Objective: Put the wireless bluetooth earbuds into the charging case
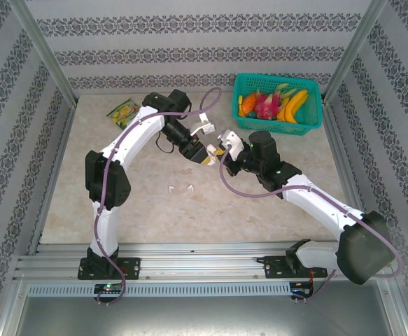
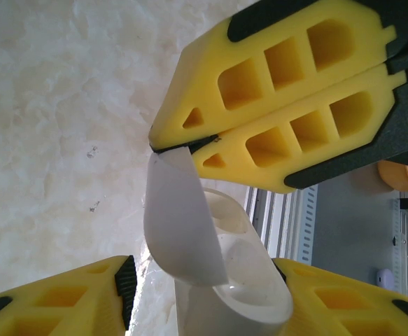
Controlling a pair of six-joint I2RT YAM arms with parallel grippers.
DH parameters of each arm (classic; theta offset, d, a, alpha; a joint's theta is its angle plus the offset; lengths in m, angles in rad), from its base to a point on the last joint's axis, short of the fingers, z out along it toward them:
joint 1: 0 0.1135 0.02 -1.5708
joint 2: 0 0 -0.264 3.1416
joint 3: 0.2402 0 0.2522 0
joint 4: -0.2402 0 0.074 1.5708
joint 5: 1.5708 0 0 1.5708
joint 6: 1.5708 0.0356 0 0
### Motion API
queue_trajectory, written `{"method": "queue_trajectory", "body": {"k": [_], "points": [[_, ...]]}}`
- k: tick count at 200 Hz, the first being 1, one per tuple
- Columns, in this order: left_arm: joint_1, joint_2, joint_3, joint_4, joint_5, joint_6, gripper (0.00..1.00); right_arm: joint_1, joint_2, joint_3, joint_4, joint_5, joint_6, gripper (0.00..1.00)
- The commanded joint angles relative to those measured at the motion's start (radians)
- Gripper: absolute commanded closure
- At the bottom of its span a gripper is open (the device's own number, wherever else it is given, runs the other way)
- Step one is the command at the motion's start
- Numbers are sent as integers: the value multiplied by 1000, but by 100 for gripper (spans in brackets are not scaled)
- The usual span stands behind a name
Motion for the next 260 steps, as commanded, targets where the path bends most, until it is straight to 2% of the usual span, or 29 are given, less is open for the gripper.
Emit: {"method": "queue_trajectory", "body": {"k": [1, 56, 124, 163, 219, 260], "points": [[-17, 20, 13, -50, 32, 35, 48, 9, -18, 10, 4, -1, -17, 100], [-21, 27, 13, -46, 34, 32, 52, 10, -21, 12, -6, -3, -25, 100], [-23, 37, 13, -56, 40, 38, 63, 10, -18, 24, -19, 5, -37, 100], [-26, 42, 12, -65, 42, 41, 65, 9, -15, 30, -24, 10, -45, 100], [-29, 49, 10, -71, 51, 43, 73, 10, -15, 45, -28, 16, -44, 100], [-30, 49, 7, -63, 52, 40, 82, 11, -19, 54, -24, 50, -29, 100]]}}
